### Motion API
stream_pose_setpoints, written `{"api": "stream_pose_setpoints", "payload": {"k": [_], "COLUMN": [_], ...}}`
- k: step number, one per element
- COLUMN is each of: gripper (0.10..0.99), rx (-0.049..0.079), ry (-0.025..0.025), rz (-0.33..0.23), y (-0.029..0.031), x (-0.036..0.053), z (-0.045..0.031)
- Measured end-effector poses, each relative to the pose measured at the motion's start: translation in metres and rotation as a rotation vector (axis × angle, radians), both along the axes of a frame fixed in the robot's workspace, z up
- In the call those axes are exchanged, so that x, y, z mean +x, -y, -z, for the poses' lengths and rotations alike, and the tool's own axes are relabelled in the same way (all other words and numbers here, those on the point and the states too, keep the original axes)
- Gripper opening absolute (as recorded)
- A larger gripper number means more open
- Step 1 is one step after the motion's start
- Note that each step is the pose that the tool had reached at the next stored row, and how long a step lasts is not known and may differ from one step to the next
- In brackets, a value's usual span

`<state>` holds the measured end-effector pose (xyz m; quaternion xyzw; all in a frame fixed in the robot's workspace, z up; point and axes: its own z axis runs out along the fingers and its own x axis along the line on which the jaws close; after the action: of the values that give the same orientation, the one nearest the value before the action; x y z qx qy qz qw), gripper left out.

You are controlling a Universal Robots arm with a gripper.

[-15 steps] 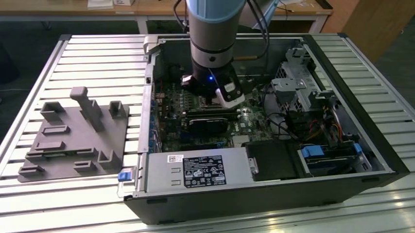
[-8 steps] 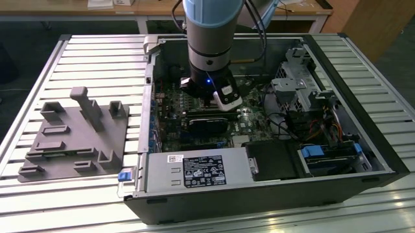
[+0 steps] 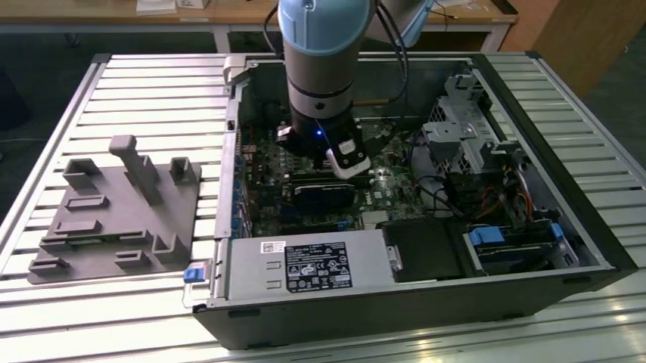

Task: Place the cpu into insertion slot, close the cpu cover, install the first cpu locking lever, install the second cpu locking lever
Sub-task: 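Install the second cpu locking lever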

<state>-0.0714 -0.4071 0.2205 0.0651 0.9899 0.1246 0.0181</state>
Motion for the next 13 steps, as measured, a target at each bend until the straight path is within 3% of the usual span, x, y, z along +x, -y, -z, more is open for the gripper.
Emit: {"api": "stream_pose_setpoints", "payload": {"k": [5,13], "gripper": [0.106,0.106], "rx": [0.009,0.012], "ry": [0.0,0.0], "rz": [-0.001,-0.001], "y": [0.0,0.0], "x": [-0.0023,-0.0073], "z": [0.005,0.0113]}}
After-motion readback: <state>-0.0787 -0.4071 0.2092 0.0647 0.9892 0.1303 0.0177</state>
